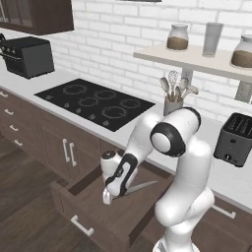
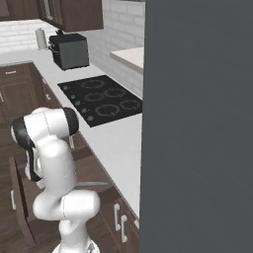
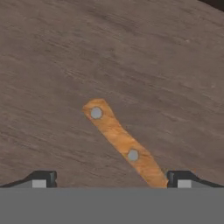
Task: Pick up the knife from the drawer and place it on the cutting board. Then place the meat from the plate to the cutting board.
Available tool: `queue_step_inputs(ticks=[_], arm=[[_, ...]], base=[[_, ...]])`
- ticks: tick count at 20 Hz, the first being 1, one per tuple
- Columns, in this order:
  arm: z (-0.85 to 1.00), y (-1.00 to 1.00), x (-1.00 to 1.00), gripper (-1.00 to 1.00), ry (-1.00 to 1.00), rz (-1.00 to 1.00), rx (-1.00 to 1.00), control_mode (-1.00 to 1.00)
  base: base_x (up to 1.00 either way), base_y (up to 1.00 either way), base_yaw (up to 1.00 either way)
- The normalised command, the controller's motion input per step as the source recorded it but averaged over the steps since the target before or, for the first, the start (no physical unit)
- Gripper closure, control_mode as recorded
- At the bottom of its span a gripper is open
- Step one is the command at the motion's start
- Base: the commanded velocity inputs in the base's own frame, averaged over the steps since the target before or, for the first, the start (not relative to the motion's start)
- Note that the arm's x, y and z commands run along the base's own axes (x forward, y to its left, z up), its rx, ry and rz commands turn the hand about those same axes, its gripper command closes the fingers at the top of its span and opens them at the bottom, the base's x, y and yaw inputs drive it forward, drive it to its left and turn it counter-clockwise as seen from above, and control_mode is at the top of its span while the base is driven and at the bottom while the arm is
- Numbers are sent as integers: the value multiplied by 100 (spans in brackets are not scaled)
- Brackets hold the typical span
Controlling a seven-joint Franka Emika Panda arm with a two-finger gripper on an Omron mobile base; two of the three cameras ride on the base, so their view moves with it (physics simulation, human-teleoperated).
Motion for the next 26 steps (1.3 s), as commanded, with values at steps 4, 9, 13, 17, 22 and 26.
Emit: queue_step_inputs(ticks=[4,9,13,17,22,26], arm=[[-43,1,5,-100,8,16,-10,-100],[-39,0,9,-100,2,16,-6,-100],[-26,0,30,-100,0,17,0,-100],[-38,0,36,-100,0,16,0,-100],[-39,0,4,100,3,11,0,-100],[-3,3,-36,100,7,1,1,-100]], base=[[0,0,0],[0,0,0],[0,0,0],[0,0,0],[0,0,0],[0,0,0]])
